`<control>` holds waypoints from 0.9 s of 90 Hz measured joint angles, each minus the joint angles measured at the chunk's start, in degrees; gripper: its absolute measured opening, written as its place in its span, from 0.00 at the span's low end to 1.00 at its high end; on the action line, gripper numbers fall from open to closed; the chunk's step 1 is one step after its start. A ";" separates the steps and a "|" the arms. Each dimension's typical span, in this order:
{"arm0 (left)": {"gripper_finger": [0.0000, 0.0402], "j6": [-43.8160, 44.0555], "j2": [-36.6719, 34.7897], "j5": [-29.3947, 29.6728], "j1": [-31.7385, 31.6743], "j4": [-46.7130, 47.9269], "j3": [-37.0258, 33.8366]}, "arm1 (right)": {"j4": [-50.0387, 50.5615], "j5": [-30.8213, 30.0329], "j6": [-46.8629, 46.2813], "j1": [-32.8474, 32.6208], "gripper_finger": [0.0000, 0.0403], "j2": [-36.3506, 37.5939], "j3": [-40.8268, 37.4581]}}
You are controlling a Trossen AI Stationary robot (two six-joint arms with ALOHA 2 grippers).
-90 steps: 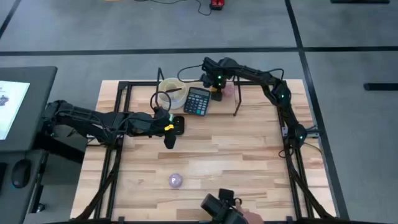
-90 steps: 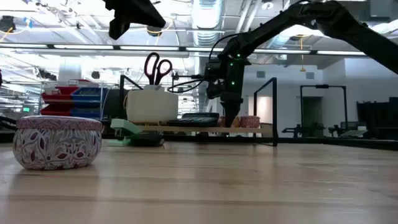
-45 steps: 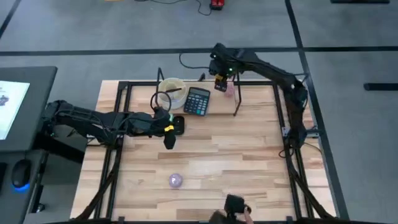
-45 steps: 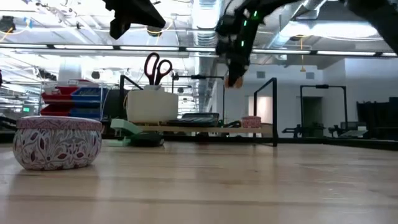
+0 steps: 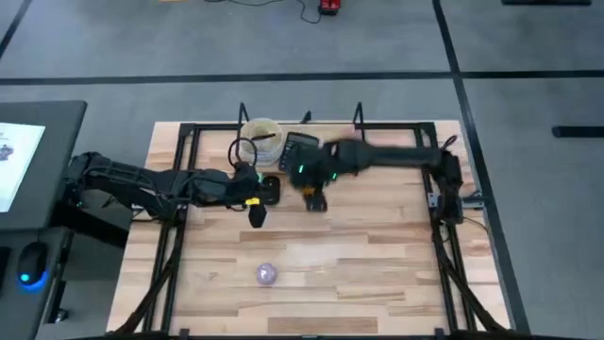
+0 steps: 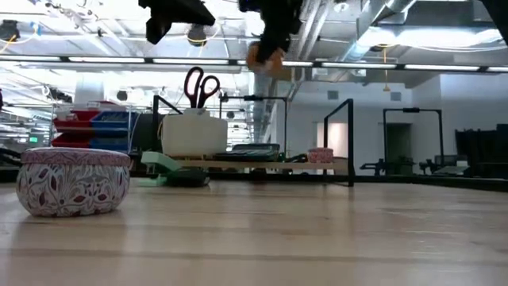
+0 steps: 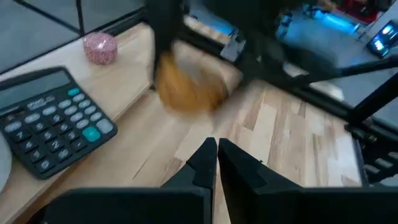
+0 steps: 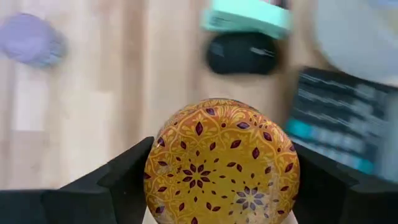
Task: Stock shelves
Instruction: Remove the yellow scented candle from the shelf
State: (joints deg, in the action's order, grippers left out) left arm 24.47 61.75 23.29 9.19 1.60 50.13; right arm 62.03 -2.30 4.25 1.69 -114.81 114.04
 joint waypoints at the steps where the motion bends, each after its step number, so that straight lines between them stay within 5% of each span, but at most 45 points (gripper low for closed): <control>1: 0.00 0.02 -0.01 -0.40 0.00 -0.14 0.00 | -0.39 0.17 -0.36 -0.36 0.69 -0.40 0.00; 17: 0.00 0.12 -0.63 -4.80 1.06 1.19 -0.33 | -5.28 4.09 -5.22 -3.41 0.69 -6.72 0.02; 42: 0.00 2.61 -3.06 -4.96 5.01 18.57 2.90 | -15.42 6.85 -7.05 -6.05 0.69 -14.51 -0.16; 81: 0.00 2.67 -5.93 -2.30 6.85 36.64 2.89 | -16.58 6.90 -2.11 -7.68 0.69 -8.29 -0.04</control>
State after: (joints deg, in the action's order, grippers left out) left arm 27.14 55.82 20.99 16.04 38.24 53.01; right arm 45.45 4.60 2.14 -5.99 -123.10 113.99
